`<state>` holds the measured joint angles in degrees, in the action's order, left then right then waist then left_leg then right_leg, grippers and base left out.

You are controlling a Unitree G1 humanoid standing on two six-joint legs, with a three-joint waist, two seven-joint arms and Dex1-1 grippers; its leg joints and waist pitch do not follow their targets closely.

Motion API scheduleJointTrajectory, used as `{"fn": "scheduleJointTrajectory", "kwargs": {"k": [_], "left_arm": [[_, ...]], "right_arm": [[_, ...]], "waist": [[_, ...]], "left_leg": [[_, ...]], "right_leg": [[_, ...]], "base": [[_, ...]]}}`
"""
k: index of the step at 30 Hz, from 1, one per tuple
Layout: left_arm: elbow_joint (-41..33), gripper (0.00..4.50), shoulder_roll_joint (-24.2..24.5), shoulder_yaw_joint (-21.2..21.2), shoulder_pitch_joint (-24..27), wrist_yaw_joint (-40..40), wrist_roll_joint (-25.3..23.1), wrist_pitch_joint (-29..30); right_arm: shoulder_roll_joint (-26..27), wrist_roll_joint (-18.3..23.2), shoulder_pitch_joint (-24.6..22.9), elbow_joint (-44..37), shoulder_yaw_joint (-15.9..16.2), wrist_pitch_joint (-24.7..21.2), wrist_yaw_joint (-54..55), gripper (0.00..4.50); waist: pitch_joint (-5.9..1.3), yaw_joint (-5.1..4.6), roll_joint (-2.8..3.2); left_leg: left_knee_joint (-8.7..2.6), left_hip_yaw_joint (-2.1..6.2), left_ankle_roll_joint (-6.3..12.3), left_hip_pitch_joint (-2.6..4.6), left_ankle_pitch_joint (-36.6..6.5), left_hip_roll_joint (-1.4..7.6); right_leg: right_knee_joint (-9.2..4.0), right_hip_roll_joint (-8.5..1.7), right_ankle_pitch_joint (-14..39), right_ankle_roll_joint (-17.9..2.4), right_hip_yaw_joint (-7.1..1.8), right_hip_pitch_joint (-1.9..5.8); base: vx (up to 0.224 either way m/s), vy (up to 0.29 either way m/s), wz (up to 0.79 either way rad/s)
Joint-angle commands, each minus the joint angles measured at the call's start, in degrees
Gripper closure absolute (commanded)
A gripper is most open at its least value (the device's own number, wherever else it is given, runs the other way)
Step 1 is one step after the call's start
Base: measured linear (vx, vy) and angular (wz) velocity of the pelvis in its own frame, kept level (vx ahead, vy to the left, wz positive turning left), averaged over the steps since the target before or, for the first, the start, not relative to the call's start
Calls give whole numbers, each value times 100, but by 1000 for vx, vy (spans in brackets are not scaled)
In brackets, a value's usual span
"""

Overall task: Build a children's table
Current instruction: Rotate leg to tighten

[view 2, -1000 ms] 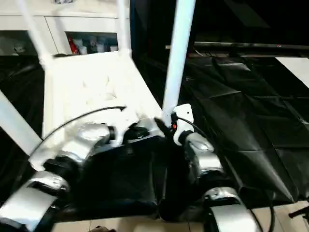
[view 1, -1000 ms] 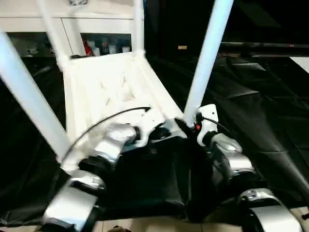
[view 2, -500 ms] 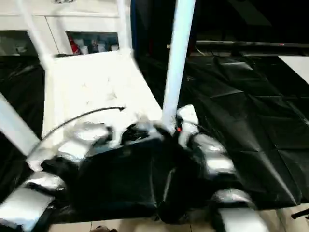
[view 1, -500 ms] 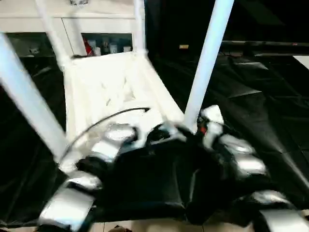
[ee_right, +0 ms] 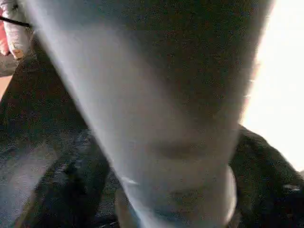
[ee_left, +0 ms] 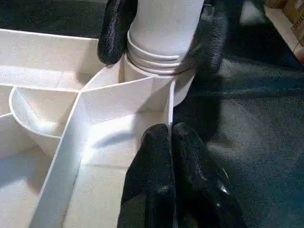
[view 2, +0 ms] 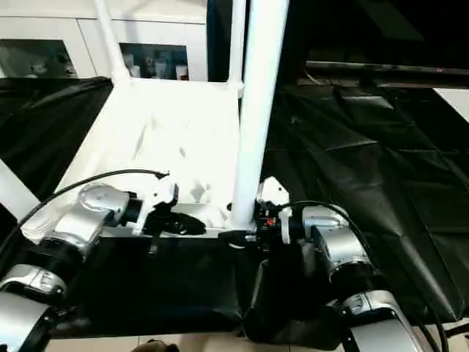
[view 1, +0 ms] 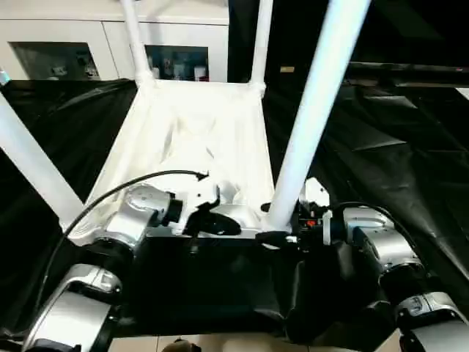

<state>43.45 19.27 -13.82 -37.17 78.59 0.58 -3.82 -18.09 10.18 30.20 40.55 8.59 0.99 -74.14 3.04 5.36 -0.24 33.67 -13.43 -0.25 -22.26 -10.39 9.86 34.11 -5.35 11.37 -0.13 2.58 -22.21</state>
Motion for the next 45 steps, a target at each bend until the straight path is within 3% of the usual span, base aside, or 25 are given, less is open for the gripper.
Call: {"fn": "scheduleJointTrajectory", "kwargs": {"k": [1, 8, 11, 13, 16, 20, 21, 22, 23, 24, 26, 30, 32, 36, 38, 39, 41, 42, 45], "left_arm": [[-33, 450, 25, -5, 78, -37, 23, 58], [11, 450, -177, 35, 98, -503, -24, -28], [289, 450, -440, 56, -11, -1370, -265, -110], [419, 450, -656, 91, -86, -1896, -346, -43], [545, 450, -1006, 115, -187, -2494, -411, 40], [718, 450, -1561, 54, -317, -3221, -522, 155], [744, 450, -1722, 26, -339, -3351, -539, 185], [766, 450, -1879, -6, -360, -3428, -557, 195], [795, 450, -2034, -47, -386, -3478, -577, 196], [795, 450, -2034, -47, -386, -3478, -577, 196], [813, 450, -2031, -68, -406, -3432, -598, 161], [799, 450, -1854, -41, -379, -3263, -602, 102], [798, 450, -1759, -14, -363, -3163, -597, 71], [609, 450, -1206, 10, -221, -2271, -427, -47], [558, 450, -1098, 1, -191, -2062, -391, -81], [481, 450, -871, -15, -145, -1654, -337, -82], [398, 450, -701, -34, -93, -1287, -289, -88], [391, 450, -688, -36, -89, -1256, -285, -89], [173, 450, -367, -42, 24, -565, -116, -4]], "right_arm": [[41, 28, -45, -136, 105, -82, -182, 143], [221, -27, -180, -127, -11, 55, 320, 174], [395, -341, -226, 160, -57, 151, 1315, 176], [564, -413, -201, 387, -194, 88, 2023, 176], [842, -450, -124, 670, -450, -4, 3086, 177], [1265, -421, 75, 1023, -795, -103, 4523, 177], [1389, -388, 150, 1118, -880, -120, 4872, 177], [1516, -413, 210, 1158, -867, -108, 4999, 177], [1653, -492, 254, 1152, -785, -19, 5029, 177], [1653, -492, 254, 1152, -785, -19, 5029, 177], [1679, -532, 246, 1063, -735, 201, 4909, 121], [1631, -352, 240, 913, -777, 405, 4475, 85], [1565, -347, 243, 867, -733, 481, 4296, 85], [1028, -223, 110, 468, -397, 615, 2727, 85], [902, -201, 60, 362, -309, 605, 2405, 85], [663, -135, -24, 177, -188, 522, 1771, 85], [500, -82, -73, 59, -134, 450, 1359, 85], [487, -78, -76, 50, -130, 444, 1327, 85], [207, 27, -103, -103, -86, 291, 588, 85]], "waist": [[-352, -1, -67], [-348, -3, -58], [-308, -45, -66], [-271, -89, -78], [-260, -143, -87], [-265, -226, -92], [-250, -225, 57], [-228, -290, -20], [-261, -287, -45], [-271, -286, -43], [-292, -262, 0], [-320, -245, -23], [-327, -230, -46], [-331, -198, -65], [-326, -162, -46], [-341, -135, -61], [-350, -138, -31], [-350, -137, -66], [-381, -104, -68]], "left_leg": [[-446, 224, 145, 202, -1181, 462], [-446, 227, 143, 202, -1169, 462], [-479, 244, -48, 227, -1548, 458], [-506, 305, -245, 256, -2002, 447], [-525, 342, -353, 266, -2217, 442], [-523, 367, -389, 292, -2456, 425], [-525, 379, -426, 316, -2548, 417], [-536, 377, -465, 331, -2806, 402], [-546, 395, -439, 302, -2765, 391], [-545, 391, -405, 297, -2708, 390], [-545, 373, -306, 295, -2520, 392], [-538, 318, -58, 228, -1968, 386], [-525, 308, 39, 229, -1812, 390], [-499, 300, 208, 195, -1634, 397], [-499, 281, 248, 197, -1546, 418], [-496, 274, 264, 181, -1380, 439], [-479, 250, 301, 189, -1195, 456], [-480, 250, 324, 182, -1149, 451], [-412, 224, 558, 171, -751, 444]], "right_leg": [[-297, -426, 744, -1568, -220, 129], [-302, -424, 807, -1538, -218, 122], [-377, -445, 1348, -1426, -240, 83], [-488, -494, 2279, -1173, -253, 66], [-539, -484, 2703, -953, -263, 23], [-586, -474, 2913, -838, -253, -7], [-596, -472, 2875, -848, -269, -40], [-633, -432, 3008, -808, -236, -59], [-618, -444, 2972, -772, -231, -4], [-618, -449, 2909, -773, -238, -3], [-615, -447, 2572, -821, -256, 4], [-537, -430, 1672, -1068, -255, 87], [-525, -435, 1609, -1122, -250, 99], [-526, -449, 1668, -1136, -243, 138], [-507, -433, 1641, -1158, -235, 130], [-461, -416, 1447, -1232, -210, 164], [-393, -392, 993, -1388, -207, 136], [-384, -391, 915, -1425, -199, 152], [-290, -392, 297, -1626, -186, 158]], "base": [[0, 0, 0], [0, 0, 0], [0, 0, 0], [0, 0, 0], [0, 0, 0], [0, 0, 0], [0, 0, 0], [0, 0, 0], [0, 0, 0], [0, 0, 0], [0, 0, 0], [0, 0, 0], [0, 0, 0], [0, 0, 0], [0, 0, 0], [0, 0, 0], [0, 0, 0], [0, 0, 0], [0, 0, 0]]}}
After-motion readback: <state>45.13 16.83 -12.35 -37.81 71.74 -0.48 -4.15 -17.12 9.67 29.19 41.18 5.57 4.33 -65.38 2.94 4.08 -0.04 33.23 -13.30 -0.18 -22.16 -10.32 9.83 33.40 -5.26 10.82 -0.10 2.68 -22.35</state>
